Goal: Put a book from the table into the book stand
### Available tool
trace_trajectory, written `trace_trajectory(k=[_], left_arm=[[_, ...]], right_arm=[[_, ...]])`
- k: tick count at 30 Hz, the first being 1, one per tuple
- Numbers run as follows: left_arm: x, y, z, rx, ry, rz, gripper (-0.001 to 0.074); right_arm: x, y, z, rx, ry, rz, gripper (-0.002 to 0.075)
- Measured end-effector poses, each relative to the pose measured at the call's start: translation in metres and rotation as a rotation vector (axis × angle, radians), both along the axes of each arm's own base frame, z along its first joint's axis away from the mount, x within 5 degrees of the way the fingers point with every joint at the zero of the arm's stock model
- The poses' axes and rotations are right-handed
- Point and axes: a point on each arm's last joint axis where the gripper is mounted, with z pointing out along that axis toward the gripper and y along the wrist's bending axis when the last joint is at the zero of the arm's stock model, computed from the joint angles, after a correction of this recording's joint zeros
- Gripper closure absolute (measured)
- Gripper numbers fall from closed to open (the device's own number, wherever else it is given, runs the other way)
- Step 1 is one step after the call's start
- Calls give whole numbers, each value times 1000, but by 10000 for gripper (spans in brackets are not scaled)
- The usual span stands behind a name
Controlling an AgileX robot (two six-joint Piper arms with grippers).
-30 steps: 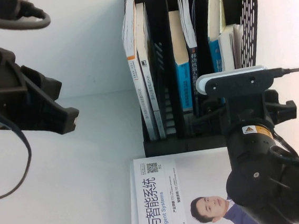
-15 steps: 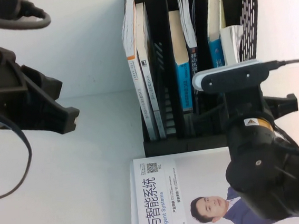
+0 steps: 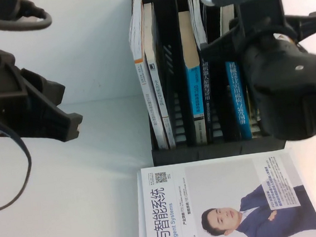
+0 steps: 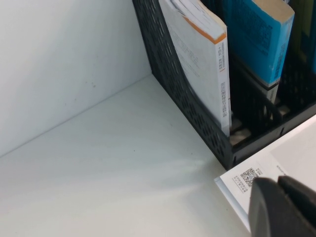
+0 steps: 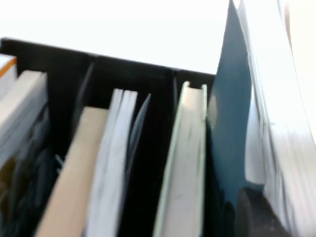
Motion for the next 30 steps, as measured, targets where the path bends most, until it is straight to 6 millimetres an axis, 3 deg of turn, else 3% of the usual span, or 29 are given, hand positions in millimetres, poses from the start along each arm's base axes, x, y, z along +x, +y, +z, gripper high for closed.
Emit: trace_trajectory(k=[7, 11, 22, 30], left_arm=[[-4, 4, 4, -8, -16, 1, 739], [-4, 3, 4, -12, -21, -1, 739], [-3, 2, 6, -46, -40, 2, 739], [-3, 1, 8, -68, -49, 2, 739]], right_arm=[[42, -49, -6, 158, 87, -2, 589], [52, -65, -8, 188, 117, 8, 589], [59, -57, -7, 98, 97, 119, 589], [80, -43, 7, 106, 60, 149, 589]])
